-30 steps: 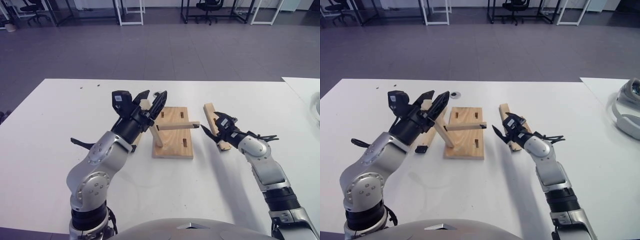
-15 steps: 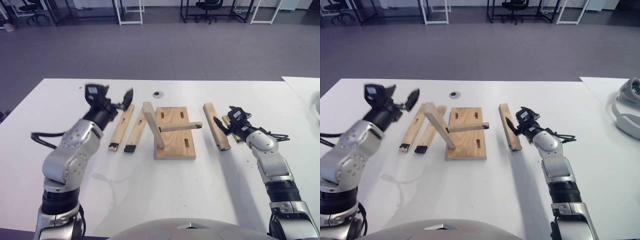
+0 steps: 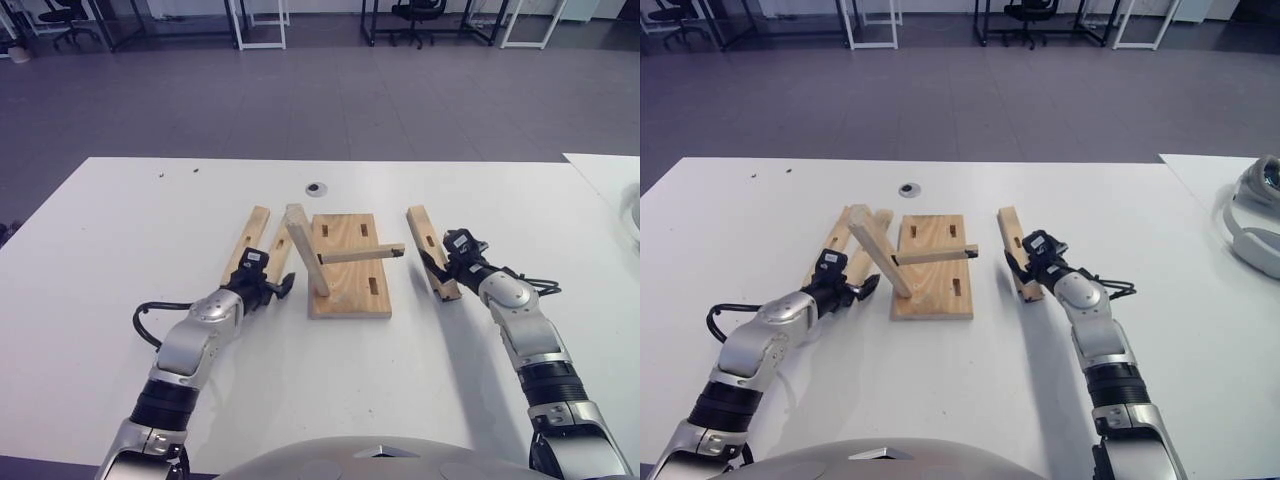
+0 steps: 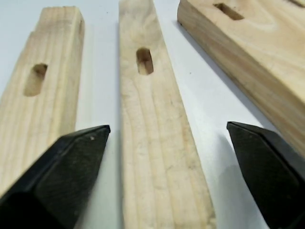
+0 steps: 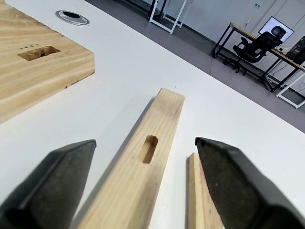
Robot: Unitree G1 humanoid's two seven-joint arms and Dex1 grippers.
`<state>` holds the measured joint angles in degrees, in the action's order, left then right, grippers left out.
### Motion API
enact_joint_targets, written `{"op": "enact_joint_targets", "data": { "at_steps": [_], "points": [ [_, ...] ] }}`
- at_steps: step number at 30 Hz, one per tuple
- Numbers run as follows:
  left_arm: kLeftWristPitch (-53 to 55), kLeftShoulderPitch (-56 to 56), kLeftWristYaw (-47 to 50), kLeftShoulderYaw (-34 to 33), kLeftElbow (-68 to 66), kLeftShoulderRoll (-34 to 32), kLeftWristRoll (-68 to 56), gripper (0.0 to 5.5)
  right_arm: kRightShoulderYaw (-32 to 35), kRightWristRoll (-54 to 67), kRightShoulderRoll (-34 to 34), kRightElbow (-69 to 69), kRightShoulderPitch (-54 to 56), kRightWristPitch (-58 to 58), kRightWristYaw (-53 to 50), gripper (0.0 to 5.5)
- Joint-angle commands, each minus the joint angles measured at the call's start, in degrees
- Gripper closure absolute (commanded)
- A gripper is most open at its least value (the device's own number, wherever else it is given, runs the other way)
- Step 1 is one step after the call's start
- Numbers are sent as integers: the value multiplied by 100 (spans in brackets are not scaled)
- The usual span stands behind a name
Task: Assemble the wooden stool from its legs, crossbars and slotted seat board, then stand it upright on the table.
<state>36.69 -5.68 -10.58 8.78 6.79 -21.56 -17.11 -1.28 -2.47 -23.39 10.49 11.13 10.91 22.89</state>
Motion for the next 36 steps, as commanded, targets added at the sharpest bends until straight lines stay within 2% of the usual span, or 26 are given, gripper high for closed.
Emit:
{"op": "enact_joint_targets", "data": {
  "at_steps": [1, 15, 19, 23, 25, 28, 35, 36],
  "points": [
    [13, 49, -47, -27, -128, 138, 201, 120, -45, -25, 82, 63, 102, 24, -56, 163],
    [-538, 143, -147, -369, -417, 529, 322, 339, 21, 95, 145, 226, 338, -21, -66, 163],
    [-1173, -201, -687, -542, 192, 601, 5, 342, 989, 1592, 433, 251, 1116, 846, 268, 163],
    [-1725, -1158, -1514, -868, 289, 89, -120, 342, 1754, 3544, 631, -80, 2438, 1940, 828, 163],
    [-2050, -1812, -2016, -851, -130, -145, -39, 342, 1932, 4385, 911, -209, 3087, 2426, 816, 163],
    [-2602, -2397, -2669, -683, -692, -231, 63, 342, 2034, 5038, 1318, -109, 3677, 2788, 560, 163],
    [-3198, -2633, -3178, -374, -950, -63, 202, 342, 2293, 5862, 1764, 105, 4128, 3156, -28, 163],
    [-3237, -2631, -3191, -370, -945, -47, 222, 342, 2277, 5895, 1775, 74, 4112, 3197, -82, 180]
  ]
}}
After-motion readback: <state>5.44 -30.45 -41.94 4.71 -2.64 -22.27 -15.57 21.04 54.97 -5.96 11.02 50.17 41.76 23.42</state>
